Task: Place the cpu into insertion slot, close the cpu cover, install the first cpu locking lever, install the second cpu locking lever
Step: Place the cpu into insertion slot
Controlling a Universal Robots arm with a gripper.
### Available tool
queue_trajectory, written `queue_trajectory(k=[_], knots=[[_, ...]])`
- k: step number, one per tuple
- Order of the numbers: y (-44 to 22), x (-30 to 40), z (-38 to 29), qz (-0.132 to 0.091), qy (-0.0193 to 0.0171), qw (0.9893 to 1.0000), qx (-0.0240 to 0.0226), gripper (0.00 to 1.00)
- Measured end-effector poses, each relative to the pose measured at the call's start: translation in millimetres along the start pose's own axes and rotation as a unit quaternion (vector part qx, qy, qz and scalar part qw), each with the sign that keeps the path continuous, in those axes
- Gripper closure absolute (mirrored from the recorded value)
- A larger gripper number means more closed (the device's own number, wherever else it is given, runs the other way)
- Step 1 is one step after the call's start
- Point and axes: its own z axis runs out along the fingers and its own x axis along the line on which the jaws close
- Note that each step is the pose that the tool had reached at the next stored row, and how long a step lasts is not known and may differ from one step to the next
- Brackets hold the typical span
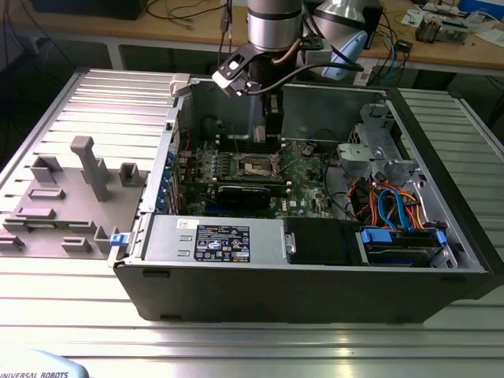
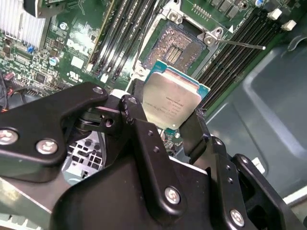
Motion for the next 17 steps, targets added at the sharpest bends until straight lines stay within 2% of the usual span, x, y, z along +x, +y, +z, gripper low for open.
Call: queue_trajectory(k=[7, 15, 17], knots=[[-1.8, 0.1, 8.0, 0.000, -0.0002, 1.0000, -0.0030, 0.46], [-11.4, 1.0, 27.8, -0.003, -0.0001, 1.0000, -0.0041, 0.46], [-12.0, 1.0, 30.2, -0.004, -0.0001, 1.0000, -0.0043, 0.46]])
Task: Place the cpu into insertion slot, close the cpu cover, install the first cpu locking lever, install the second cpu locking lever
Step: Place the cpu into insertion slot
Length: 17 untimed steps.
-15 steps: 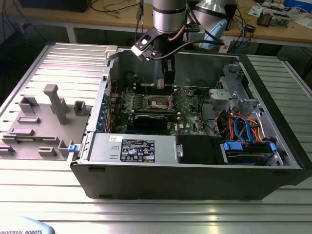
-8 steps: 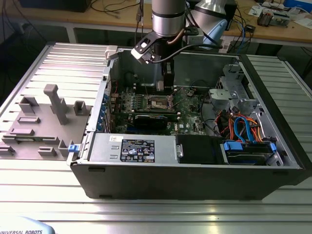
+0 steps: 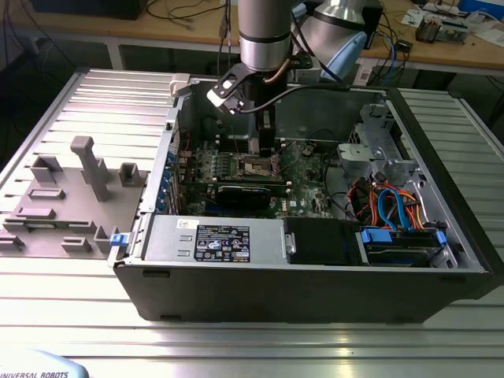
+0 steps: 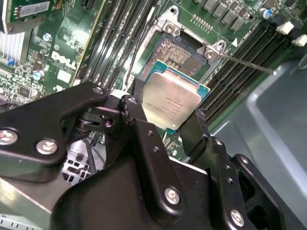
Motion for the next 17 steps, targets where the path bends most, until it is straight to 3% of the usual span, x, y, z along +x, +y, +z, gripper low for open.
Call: queue_trajectory(k=[17], knots=[[-3.8, 0.1, 1.8, 0.000, 0.0007, 1.0000, 0.0000, 0.46]])
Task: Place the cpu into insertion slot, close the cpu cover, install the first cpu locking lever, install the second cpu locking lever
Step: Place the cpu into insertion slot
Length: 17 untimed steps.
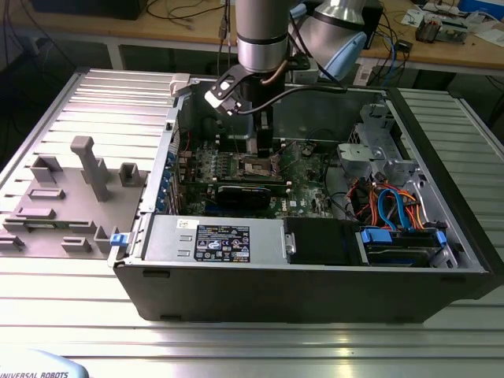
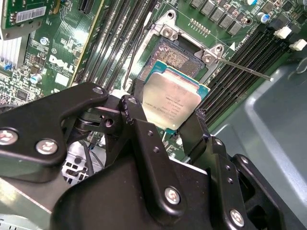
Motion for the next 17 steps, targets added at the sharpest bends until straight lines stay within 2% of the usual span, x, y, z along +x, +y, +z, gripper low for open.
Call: queue_trajectory(k=[9, 17], knots=[[-2.0, 0.4, 19.9, 0.000, -0.0001, 1.0000, 0.0000, 0.46], [-3.4, 1.8, 35.8, 0.004, -0.0015, 1.0000, 0.0001, 0.46]])
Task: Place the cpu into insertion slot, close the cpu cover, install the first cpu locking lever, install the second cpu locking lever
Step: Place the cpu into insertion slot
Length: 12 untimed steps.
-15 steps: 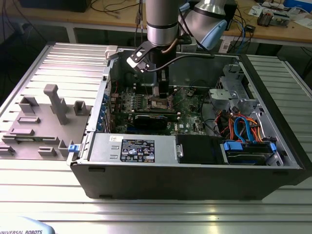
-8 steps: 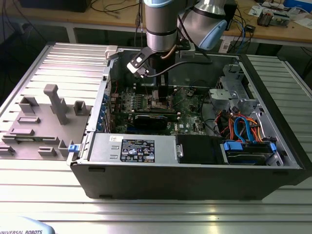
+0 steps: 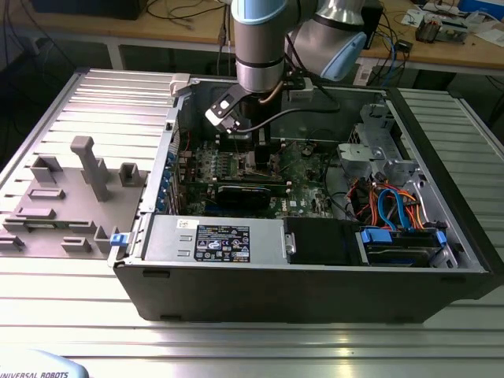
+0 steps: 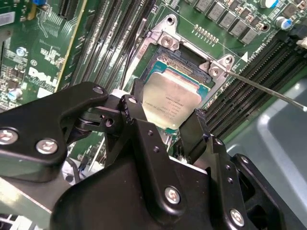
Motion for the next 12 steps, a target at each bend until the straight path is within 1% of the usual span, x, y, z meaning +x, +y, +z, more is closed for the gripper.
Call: queue_trajectory(k=[2, 5, 7, 12], knots=[[-0.4, 0.2, 4.2, 0.001, -0.0006, 1.0000, 0.0000, 0.46], [-0.8, 0.4, 7.7, 0.002, -0.0014, 1.0000, 0.0000, 0.46], [-1.0, 0.5, 9.4, 0.006, -0.0021, 1.0000, 0.0001, 0.46], [-1.2, 1.9, 12.1, 0.010, -0.0026, 0.9999, 0.0002, 0.46]])
